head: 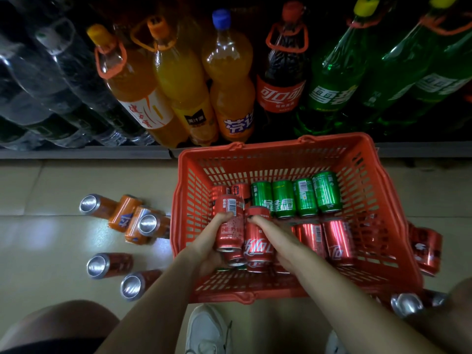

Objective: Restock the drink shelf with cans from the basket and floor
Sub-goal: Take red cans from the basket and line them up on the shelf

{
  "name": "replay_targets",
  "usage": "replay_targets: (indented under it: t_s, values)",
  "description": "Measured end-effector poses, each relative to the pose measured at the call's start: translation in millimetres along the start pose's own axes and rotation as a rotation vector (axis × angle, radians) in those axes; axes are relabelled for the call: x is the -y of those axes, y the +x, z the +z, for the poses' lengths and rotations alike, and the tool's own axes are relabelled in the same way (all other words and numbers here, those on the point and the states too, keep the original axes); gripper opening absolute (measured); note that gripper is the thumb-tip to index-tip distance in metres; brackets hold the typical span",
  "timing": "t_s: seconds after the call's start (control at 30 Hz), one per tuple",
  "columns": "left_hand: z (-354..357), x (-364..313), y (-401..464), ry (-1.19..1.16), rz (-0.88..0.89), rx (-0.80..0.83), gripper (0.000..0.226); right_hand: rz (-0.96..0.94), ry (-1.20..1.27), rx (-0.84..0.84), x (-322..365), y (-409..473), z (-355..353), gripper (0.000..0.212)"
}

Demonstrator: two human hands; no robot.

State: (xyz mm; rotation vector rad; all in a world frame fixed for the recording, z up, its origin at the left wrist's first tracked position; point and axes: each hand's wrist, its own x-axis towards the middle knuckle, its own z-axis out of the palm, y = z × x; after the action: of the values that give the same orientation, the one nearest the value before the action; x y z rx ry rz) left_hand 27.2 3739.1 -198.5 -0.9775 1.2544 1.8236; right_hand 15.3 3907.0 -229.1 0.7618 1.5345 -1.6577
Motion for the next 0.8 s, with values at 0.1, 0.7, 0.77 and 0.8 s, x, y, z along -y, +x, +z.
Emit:
replay_targets:
  t_s: [0.1, 0.7, 0.77, 0.8]
  values:
    - [-0.6, -0.3, -0.4, -0.023, 0.024, 0.007, 0.068, 0.052, 0.067, 0.082, 8.2, -4.0, -1.6, 0.045]
    - [107.0, -194.5, -241.7, 0.39, 0.734, 0.256, 0.115, -0.59, 0.16, 0.173, 258.2, -261.5, -8.1, 0.051]
    - [130.7, -231.8, -312.2, 0.422, 0.823, 0.289, 0.111, -0.656, 0.169, 0.187, 306.3, -329.9, -2.5, 0.048]
    - [142.5, -250.3, -347.9, 0.436, 0.859, 0.311, 0.106, -0.68, 0.178, 0.192, 329.9, -364.7, 0.5, 0.048]
